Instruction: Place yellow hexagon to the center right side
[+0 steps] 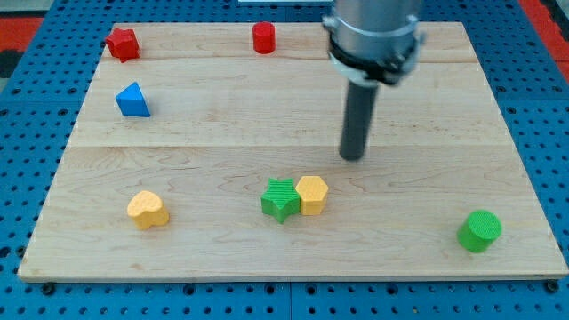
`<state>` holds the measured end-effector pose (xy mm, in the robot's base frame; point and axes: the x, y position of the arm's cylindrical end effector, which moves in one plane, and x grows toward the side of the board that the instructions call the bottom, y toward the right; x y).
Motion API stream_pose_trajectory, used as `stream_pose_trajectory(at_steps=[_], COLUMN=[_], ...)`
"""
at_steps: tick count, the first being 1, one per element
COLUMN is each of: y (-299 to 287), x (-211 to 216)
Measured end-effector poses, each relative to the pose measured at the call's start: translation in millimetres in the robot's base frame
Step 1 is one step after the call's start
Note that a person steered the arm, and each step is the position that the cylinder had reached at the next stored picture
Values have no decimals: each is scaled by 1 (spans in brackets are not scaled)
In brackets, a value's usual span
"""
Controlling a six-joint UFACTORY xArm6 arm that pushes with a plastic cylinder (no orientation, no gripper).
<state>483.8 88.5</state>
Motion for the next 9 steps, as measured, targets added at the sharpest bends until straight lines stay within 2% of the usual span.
stream_pose_trajectory(at_steps=[1,2,4,5,6,7,8,9], y=[-8,-27,-53,-83,-120,-186,-246,-282], x=[64,74,9,-4,-55,-60,-47,-48])
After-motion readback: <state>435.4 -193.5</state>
